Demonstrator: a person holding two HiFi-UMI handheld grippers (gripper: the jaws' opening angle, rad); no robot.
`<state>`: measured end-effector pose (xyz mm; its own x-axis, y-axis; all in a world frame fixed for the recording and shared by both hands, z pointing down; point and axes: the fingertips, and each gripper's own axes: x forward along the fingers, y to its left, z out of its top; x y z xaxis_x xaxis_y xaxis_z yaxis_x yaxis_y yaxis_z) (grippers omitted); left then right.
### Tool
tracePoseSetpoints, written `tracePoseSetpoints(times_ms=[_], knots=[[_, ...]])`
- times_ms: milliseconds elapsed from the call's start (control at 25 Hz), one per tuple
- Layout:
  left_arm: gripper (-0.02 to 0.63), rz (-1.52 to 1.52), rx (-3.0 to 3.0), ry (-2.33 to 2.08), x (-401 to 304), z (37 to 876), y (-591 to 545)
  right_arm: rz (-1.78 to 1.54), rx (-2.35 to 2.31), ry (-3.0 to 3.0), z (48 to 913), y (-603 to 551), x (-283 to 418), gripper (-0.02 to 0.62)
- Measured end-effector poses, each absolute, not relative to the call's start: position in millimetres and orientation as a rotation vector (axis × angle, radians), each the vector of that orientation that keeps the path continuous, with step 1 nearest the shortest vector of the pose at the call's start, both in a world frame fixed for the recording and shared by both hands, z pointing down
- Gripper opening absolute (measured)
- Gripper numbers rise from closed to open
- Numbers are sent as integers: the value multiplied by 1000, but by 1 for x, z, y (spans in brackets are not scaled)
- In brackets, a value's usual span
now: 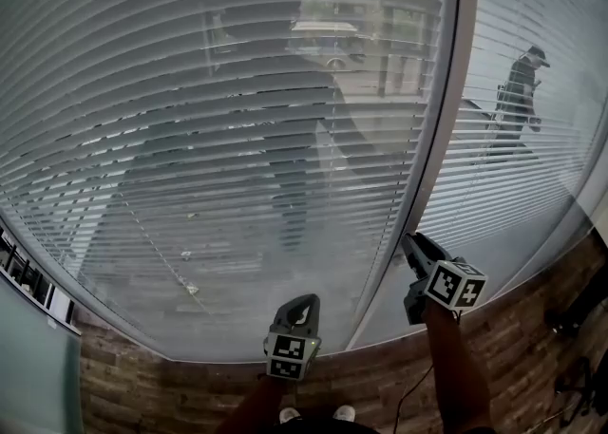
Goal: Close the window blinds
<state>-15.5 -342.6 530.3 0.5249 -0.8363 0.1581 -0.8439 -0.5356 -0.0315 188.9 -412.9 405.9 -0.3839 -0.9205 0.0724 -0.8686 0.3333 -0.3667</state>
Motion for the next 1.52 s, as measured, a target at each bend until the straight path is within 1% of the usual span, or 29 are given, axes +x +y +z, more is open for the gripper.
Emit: tracePoseSetpoints(times_ms=[160, 400, 600, 680, 800, 1000, 1120, 1200, 1280, 1360, 1440, 1520], knots=[[-8, 237, 2697, -1495, -18, 530, -342, -756, -1492, 2289, 408, -413, 192, 126], [-8, 238, 2697, -1505, -21, 529, -345, -819, -1435, 2220, 408, -415, 193, 126], [-8, 230, 2699, -1506, -23, 528, -345, -1049, -1200, 2024, 410, -416, 194, 126], [-8, 230, 2700, -1505, -21, 529, -345, -1044, -1200, 2023, 410, -417, 194, 126], [-8, 235, 2702, -1508, -20, 530, -345, -943, -1294, 2093, 409, -417, 194, 126], [-8, 241, 2698, -1514, -21, 530, -344, -722, -1503, 2230, 408, -417, 191, 127], [-8, 244, 2695, -1522, -23, 530, -343, -488, -1668, 2335, 407, -415, 188, 129], [-8, 247, 2692, -1528, -25, 529, -343, -187, -1859, 2415, 402, -412, 190, 148], [-8, 249, 2688, -1532, -27, 529, -343, 255, -2044, 2500, 396, -407, 186, 163], [-8, 249, 2688, -1537, -28, 528, -344, 666, -2125, 2565, 394, -403, 175, 161], [-8, 244, 2688, -1545, -29, 525, -345, 934, -2144, 2615, 393, -400, 165, 161], [-8, 239, 2690, -1548, -30, 522, -346, 1133, -2167, 2649, 398, -398, 162, 161]])
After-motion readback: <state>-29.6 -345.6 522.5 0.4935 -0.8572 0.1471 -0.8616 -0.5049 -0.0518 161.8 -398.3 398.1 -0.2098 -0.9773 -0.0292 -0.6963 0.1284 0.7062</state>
